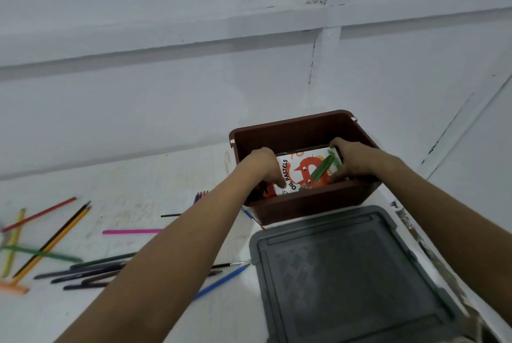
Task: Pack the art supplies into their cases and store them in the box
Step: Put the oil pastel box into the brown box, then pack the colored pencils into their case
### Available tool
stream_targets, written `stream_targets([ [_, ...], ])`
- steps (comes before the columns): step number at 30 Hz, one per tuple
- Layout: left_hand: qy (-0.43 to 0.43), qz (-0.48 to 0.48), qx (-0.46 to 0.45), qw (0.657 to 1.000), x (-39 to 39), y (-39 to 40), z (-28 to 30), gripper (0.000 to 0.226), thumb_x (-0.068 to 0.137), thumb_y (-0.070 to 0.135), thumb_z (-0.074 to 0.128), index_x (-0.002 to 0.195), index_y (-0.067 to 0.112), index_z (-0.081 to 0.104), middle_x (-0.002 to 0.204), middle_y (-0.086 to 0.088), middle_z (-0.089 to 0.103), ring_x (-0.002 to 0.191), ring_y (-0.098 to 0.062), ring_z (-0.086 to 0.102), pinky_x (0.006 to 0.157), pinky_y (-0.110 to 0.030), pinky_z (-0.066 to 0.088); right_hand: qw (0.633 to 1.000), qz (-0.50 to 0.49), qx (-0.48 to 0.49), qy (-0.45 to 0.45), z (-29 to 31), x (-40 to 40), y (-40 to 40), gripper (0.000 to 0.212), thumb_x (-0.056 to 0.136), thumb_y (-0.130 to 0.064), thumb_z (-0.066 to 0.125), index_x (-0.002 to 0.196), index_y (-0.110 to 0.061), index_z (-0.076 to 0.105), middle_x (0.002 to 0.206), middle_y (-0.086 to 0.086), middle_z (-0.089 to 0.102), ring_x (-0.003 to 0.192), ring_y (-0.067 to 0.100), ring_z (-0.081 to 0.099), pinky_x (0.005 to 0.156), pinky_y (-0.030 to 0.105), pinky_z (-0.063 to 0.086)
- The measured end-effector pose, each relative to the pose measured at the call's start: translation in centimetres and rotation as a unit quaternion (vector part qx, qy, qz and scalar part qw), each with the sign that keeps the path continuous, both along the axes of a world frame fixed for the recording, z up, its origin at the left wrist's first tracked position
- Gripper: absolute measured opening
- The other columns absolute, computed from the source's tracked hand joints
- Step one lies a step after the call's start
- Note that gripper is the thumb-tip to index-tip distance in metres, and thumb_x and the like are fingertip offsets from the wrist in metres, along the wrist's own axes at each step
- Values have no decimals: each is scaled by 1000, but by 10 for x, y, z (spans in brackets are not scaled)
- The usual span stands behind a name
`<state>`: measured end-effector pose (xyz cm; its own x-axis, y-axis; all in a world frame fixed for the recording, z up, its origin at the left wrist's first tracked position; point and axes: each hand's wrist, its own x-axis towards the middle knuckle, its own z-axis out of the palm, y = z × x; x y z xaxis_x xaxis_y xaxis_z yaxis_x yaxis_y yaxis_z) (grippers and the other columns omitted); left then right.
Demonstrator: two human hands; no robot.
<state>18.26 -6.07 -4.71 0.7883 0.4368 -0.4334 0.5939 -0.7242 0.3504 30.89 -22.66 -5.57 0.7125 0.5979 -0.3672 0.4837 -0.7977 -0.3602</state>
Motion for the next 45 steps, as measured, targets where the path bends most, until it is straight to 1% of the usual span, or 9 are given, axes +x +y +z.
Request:
stream_targets([
  [5,-28,-9,65,997,1,-5,-9,83,70,34,82,134,9,36,125,-12,53,111,-27,57,92,-36,51,1000,-4,1,-10,-2,-1,-1,83,69,-28,82,136,-23,32,129,9,52,112,27,53,97,43,46],
  [11,-55,-45,47,996,-4,-3,-5,57,78,29,76,125,11,47,119,-7,60,101,-21,61,80,-28,50,998,-2,35,-45,2,-14,6,80,67,-27,84,135,-16,43,132,9,50,118,27,49,99,39,44],
  [18,-241,28,36,970,-54,36,34,44,77,31,71,117,17,60,107,-2,64,88,-13,58,68,-16,41,967,52,244,-45,33,-78,56,47,77,-29,75,120,-21,58,90,-4,63,75,6,60,62,17,43],
  [22,-250,106,0,963,-139,85,32,32,78,35,70,107,24,63,93,5,65,75,-5,57,58,-13,38,937,123,325,21,41,-143,118,27,78,-25,73,103,-24,64,78,-6,69,62,2,62,65,17,45],
  [28,-220,275,5,936,-309,170,0,23,79,35,70,99,25,65,89,4,67,64,-7,57,61,-23,45,912,252,297,125,18,-269,235,28,80,-32,71,107,-27,64,86,-9,67,73,5,64,62,19,48],
  [34,-198,421,34,884,-487,239,-31,20,80,29,68,99,21,69,91,1,69,60,-8,54,58,-21,42,887,323,266,197,-19,-418,341,22,78,-23,70,100,-23,66,78,-7,64,61,8,58,59,22,47],
  [39,-157,502,95,845,-603,292,-51,34,85,25,64,117,12,65,112,-6,65,94,-20,60,77,-24,41,887,335,219,232,-49,-521,402,31,81,-24,69,111,-16,65,87,-3,67,62,2,56,50,9,42],
  [43,-103,558,72,820,-666,326,-76,49,83,39,65,123,15,55,121,-11,59,101,-29,61,85,-39,53,902,326,170,227,-69,-582,432,53,83,-29,68,130,-10,52,118,4,60,94,10,58,62,13,40],
  [45,-90,559,47,823,-682,333,-90,56,81,48,66,126,18,50,122,-12,57,102,-29,61,83,-42,55,899,332,161,235,-75,-602,439,46,85,-25,66,126,-8,55,121,5,61,94,10,56,60,13,41],
])
